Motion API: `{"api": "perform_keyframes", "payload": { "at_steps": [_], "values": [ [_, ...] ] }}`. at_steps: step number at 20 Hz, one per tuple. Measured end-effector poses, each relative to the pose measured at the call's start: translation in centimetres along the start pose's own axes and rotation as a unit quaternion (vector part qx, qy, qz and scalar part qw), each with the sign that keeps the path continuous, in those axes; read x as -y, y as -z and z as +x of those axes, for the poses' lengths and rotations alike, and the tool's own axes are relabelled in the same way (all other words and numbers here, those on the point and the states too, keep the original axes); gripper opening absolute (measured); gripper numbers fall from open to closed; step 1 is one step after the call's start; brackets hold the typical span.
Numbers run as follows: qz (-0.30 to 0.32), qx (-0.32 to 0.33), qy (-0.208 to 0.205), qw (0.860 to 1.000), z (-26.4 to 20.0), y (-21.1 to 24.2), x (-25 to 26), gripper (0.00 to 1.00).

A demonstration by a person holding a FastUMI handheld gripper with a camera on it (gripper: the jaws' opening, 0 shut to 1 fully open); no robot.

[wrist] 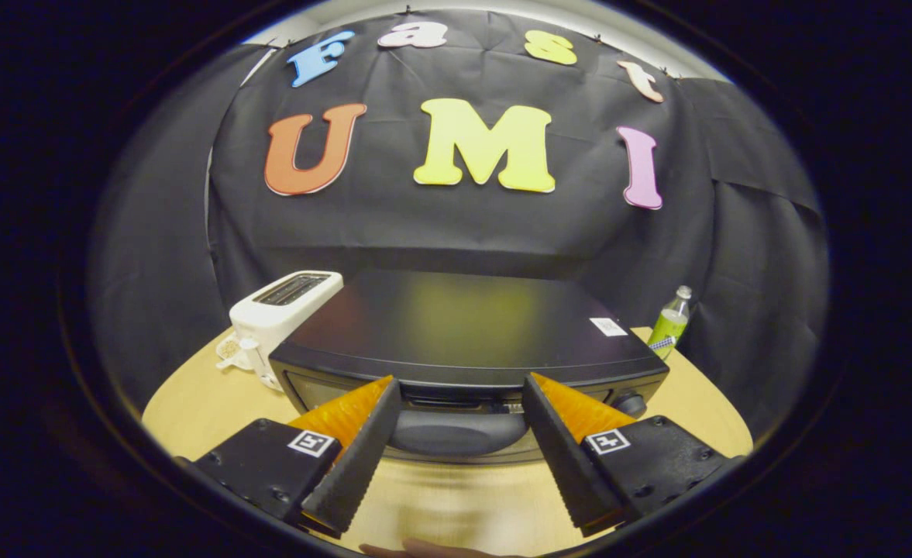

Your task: Open the toaster oven, put the food inside, and close the toaster oven door.

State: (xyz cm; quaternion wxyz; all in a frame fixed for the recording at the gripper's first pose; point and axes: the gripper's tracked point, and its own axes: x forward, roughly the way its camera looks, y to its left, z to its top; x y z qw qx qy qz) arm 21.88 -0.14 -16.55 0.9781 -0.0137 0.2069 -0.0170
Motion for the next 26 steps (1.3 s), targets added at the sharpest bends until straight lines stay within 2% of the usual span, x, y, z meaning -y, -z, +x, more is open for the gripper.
{"api": "perform_keyframes", "payload": {
  "at_steps": [5, 9, 12, 26],
  "values": [
    [-0.030, -0.021, 0.013, 0.999, -0.3, -0.2, -0.2, 1.00],
    [0.015, -0.018, 0.003, 1.000, -1.3, 0.8, -0.2, 1.00],
    [0.023, -0.008, -0.004, 1.000, -2.4, 1.6, -0.3, 1.00],
    [-0.009, 0.009, 0.003, 1.000, -7.6, 10.1, -0.3, 0.99]
  ]
}}
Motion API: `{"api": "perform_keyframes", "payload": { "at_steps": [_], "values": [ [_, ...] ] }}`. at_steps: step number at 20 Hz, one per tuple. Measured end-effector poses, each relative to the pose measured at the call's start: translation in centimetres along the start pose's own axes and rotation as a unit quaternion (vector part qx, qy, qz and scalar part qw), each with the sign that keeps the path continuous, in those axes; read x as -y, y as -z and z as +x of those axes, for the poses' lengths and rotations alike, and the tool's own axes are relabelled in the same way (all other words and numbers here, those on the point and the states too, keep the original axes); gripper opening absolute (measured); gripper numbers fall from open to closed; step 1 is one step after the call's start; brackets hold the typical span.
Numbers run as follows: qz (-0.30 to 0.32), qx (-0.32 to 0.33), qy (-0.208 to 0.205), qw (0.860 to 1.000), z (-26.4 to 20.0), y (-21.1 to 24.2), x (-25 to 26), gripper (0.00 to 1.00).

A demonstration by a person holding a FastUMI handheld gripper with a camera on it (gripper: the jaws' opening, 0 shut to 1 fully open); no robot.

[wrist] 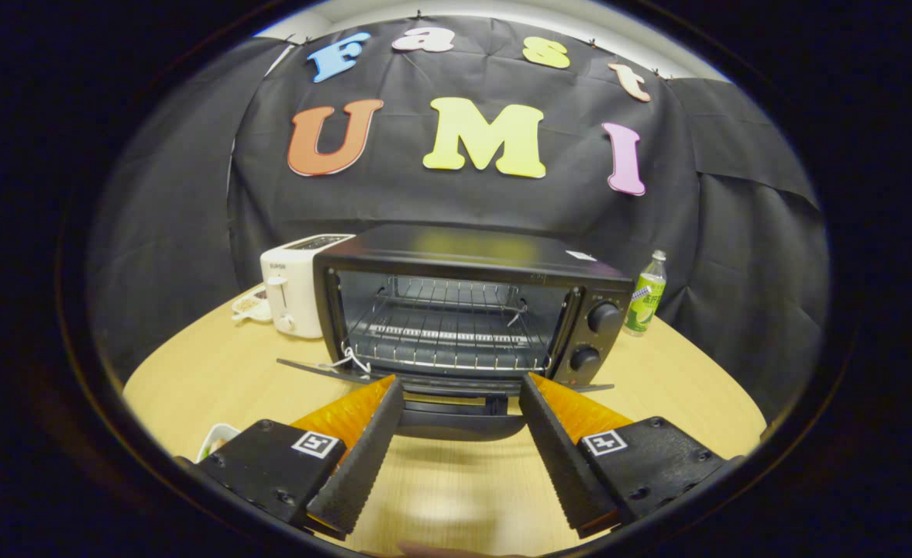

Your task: Open the toaster oven, put the food inside, and close the toaster oven door.

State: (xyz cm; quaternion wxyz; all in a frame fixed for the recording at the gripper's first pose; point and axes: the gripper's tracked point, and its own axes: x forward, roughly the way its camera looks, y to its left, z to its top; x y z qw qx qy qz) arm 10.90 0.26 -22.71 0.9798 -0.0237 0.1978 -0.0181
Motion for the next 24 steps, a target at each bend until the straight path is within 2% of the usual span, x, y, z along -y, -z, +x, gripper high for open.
{"api": "perform_keyframes", "payload": {
  "at_steps": [7, 12, 16, 21, 24],
  "values": [
    [0.011, -0.019, -0.002, 1.000, -0.6, 4.4, -0.2, 0.99],
    [0.055, -0.079, -0.020, 0.995, -0.1, 8.0, -0.5, 0.99],
    [0.042, -0.064, -0.029, 0.997, -0.8, 6.4, -0.5, 0.98],
    [0.050, -0.074, -0.107, 0.990, -3.5, 3.7, -1.6, 0.97],
    [0.067, -0.105, -0.165, 0.978, -5.3, 2.4, -2.9, 0.97]
  ]
}}
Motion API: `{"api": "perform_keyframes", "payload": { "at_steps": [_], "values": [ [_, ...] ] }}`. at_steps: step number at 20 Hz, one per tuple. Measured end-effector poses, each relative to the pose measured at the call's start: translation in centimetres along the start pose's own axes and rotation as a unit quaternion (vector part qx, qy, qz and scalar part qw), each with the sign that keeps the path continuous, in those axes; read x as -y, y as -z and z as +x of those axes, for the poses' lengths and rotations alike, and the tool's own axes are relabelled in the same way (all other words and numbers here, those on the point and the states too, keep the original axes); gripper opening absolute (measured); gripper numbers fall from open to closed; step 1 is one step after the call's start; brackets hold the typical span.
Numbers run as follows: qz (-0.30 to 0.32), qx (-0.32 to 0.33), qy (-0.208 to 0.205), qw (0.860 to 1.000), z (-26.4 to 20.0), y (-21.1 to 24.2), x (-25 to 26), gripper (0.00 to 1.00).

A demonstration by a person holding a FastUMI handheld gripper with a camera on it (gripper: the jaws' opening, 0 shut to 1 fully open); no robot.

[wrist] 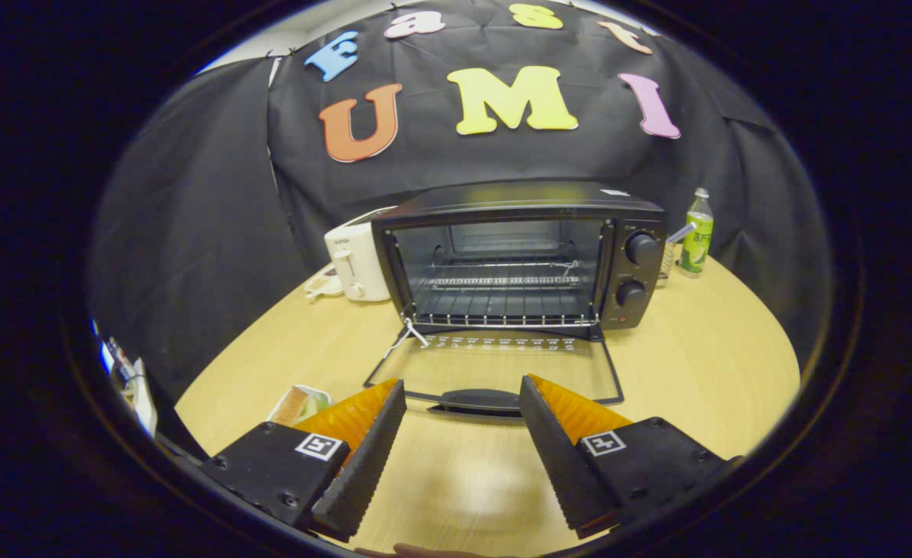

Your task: Open the toaster oven, put the food inside, and close the toaster oven door.

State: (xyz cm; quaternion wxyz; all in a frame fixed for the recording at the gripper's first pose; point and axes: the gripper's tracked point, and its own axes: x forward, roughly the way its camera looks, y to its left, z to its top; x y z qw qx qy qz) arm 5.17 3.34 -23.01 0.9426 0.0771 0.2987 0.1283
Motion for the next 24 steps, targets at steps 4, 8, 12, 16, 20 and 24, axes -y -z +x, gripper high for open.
{"api": "perform_keyframes", "payload": {
  "at_steps": [4, 8, 12, 16, 20, 24],
  "values": [
    [0.033, -0.077, -0.089, 0.993, -1.1, 0.3, -4.0, 0.96],
    [0.052, -0.186, -0.157, 0.969, -2.3, 2.3, -8.1, 0.96],
    [0.070, -0.289, -0.183, 0.937, -3.1, 4.5, -9.3, 0.95],
    [0.111, -0.340, -0.191, 0.914, -3.1, 4.7, -10.3, 0.86],
    [0.140, -0.398, -0.213, 0.881, -2.7, 6.0, -11.6, 0.77],
    [0.148, -0.416, -0.206, 0.873, -1.8, 6.9, -11.9, 0.68]
  ]
}}
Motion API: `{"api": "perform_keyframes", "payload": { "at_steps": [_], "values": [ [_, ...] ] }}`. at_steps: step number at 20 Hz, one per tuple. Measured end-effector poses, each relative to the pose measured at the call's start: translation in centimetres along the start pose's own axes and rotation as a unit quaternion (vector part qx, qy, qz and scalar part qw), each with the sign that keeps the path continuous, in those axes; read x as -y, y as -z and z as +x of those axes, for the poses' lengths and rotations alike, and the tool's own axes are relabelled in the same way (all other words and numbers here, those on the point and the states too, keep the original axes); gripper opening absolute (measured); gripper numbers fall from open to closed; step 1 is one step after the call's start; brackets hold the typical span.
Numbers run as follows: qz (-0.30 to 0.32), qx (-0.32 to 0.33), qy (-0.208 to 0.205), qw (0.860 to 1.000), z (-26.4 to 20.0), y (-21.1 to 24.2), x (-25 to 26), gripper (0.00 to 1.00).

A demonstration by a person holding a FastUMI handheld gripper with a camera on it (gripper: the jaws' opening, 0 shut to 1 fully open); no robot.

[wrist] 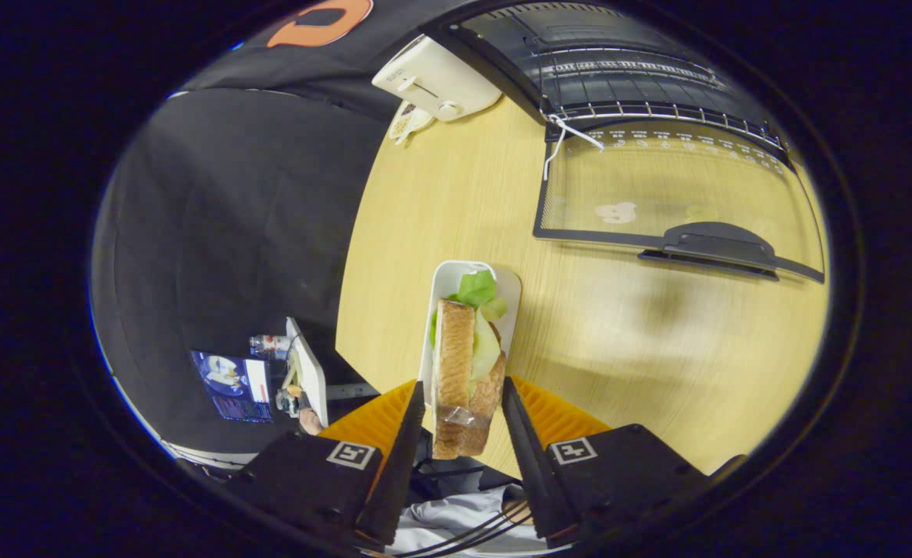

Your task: Open the toaster oven, put the food inside, and close the toaster oven door.

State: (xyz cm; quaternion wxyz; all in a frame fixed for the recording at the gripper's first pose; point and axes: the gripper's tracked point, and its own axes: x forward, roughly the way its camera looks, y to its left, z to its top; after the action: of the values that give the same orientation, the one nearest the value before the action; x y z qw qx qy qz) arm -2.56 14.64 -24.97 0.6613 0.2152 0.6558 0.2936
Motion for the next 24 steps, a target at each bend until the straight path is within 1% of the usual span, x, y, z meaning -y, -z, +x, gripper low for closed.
{"api": "perform_keyframes", "payload": {
  "at_steps": [1, 3, 4, 6, 9, 15, 17, 20, 24],
  "values": [
    [0.006, -0.001, -0.004, 1.000, 0.3, 0.1, -0.1, 0.65],
    [0.016, -0.007, -0.013, 1.000, 0.0, 0.1, -0.3, 0.48],
    [0.021, -0.006, -0.017, 1.000, 0.0, -0.1, -0.2, 0.44],
    [0.029, -0.006, -0.026, 0.999, 0.0, 0.0, -0.5, 0.39],
    [0.024, -0.004, -0.047, 0.999, -0.6, 0.5, -1.2, 0.38],
    [0.012, 0.044, -0.104, 0.994, -3.4, 0.1, -2.9, 0.38],
    [0.004, 0.076, -0.124, 0.989, -4.6, -0.9, -3.1, 0.37],
    [0.010, 0.135, -0.138, 0.981, -6.2, -3.0, -2.5, 0.37],
    [0.043, 0.219, -0.139, 0.965, -7.9, -6.8, 0.1, 0.37]
  ]
}}
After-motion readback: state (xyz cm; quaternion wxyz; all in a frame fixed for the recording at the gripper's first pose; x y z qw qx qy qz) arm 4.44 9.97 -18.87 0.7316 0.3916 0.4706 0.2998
